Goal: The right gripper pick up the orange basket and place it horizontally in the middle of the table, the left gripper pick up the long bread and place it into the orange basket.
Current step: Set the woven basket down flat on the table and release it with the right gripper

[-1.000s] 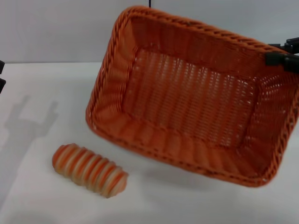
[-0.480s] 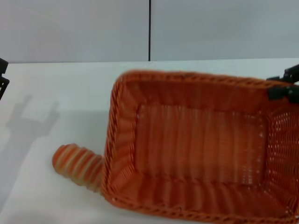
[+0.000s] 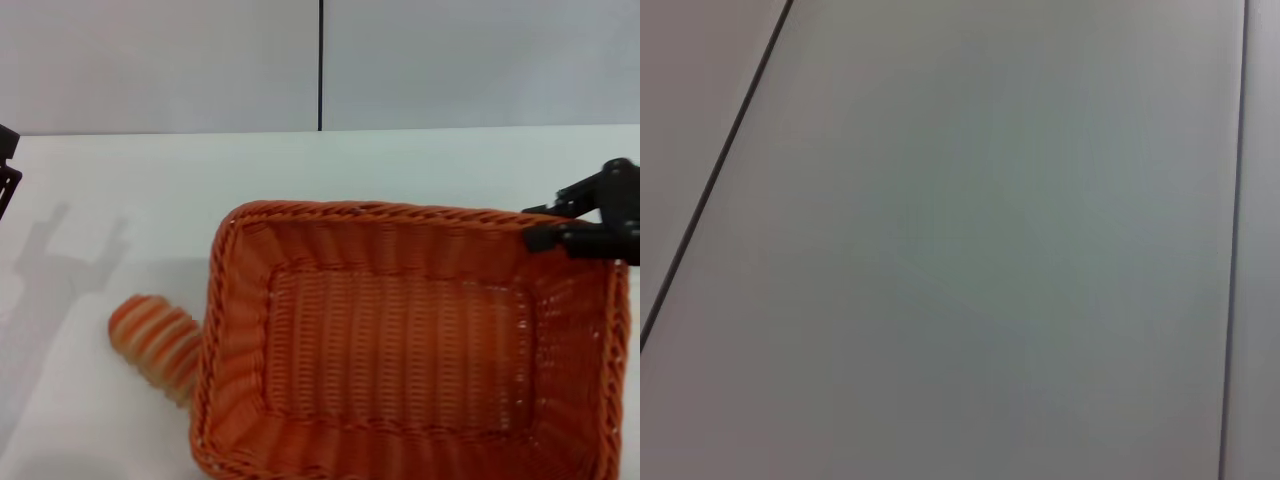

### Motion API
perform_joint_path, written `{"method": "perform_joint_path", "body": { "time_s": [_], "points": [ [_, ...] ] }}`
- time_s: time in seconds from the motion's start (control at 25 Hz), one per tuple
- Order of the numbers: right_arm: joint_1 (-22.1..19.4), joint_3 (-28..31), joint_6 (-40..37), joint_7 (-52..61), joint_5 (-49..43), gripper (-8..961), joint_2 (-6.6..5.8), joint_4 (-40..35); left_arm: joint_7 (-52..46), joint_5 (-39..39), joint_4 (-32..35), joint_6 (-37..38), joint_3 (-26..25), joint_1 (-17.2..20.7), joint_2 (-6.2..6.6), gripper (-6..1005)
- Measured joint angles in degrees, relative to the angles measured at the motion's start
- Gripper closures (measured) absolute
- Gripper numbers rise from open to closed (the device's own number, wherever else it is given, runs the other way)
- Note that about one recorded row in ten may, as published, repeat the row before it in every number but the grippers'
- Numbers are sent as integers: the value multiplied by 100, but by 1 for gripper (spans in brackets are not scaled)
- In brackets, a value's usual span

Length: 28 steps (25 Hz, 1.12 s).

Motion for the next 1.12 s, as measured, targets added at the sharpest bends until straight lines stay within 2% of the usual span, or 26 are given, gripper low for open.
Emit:
{"method": "perform_joint_path", "body": {
  "time_s": [0.16, 0.6, 0.92, 1.12],
  "points": [
    [130, -5, -235, -65, -238, 788, 160, -98, -7, 0, -3, 0, 0, -8, 0, 169],
    [557, -356, -879, -193, -265, 789, 381, -411, -9, 0, -3, -7, 9, -77, 0, 170],
    [701, -448, -990, -252, -208, 789, 415, -448, -18, 0, -3, -8, 10, -52, 0, 170],
    [527, -341, -847, -228, -197, 788, 399, -297, -20, 0, -3, -7, 10, -33, 0, 170]
  ]
}}
